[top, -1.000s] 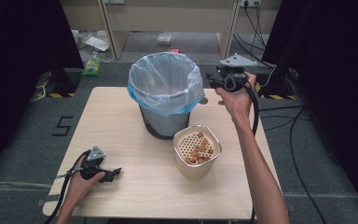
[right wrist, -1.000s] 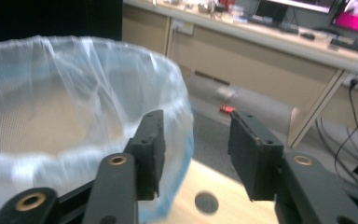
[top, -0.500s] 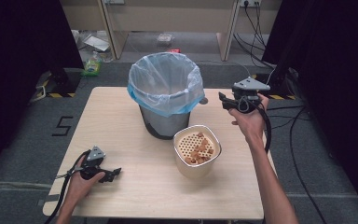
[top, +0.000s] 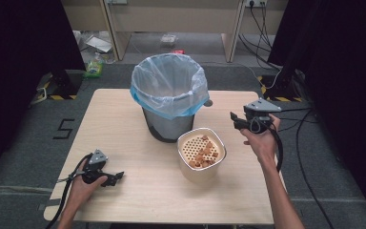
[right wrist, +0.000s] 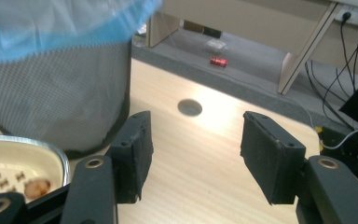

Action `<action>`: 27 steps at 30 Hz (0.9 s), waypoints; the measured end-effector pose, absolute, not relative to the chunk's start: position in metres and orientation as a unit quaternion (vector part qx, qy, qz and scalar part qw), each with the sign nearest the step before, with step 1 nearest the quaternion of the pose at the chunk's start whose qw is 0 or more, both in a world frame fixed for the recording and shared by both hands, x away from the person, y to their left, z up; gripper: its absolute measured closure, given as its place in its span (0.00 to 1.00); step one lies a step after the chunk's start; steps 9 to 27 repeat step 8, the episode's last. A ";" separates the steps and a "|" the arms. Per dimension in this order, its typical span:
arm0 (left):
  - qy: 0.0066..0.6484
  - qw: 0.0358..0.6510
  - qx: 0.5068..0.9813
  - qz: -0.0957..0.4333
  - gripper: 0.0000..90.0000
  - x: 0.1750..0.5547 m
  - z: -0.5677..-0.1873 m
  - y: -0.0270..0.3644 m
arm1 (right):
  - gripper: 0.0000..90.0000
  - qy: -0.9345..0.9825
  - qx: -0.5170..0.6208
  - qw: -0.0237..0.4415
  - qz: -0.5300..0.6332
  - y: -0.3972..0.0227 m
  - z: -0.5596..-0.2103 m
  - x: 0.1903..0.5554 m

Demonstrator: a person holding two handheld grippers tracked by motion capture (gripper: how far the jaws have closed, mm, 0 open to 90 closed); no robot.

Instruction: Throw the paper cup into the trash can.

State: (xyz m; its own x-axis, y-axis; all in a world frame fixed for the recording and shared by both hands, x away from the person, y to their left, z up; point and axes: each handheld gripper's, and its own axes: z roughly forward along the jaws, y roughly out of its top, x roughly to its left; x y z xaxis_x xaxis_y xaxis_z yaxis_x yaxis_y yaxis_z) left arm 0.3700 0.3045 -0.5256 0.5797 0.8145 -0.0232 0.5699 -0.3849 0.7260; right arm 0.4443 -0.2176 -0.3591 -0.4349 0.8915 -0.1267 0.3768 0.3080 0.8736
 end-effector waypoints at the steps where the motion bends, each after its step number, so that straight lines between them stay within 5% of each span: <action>1: 0.425 0.356 0.814 0.172 0.00 0.370 -0.526 0.305 | 0.48 0.744 0.428 0.316 0.405 -0.219 -0.362 0.443; 27: 0.425 0.356 0.814 0.172 0.00 0.370 -0.526 0.304 | 0.46 0.737 0.442 0.305 0.410 -0.228 -0.379 0.438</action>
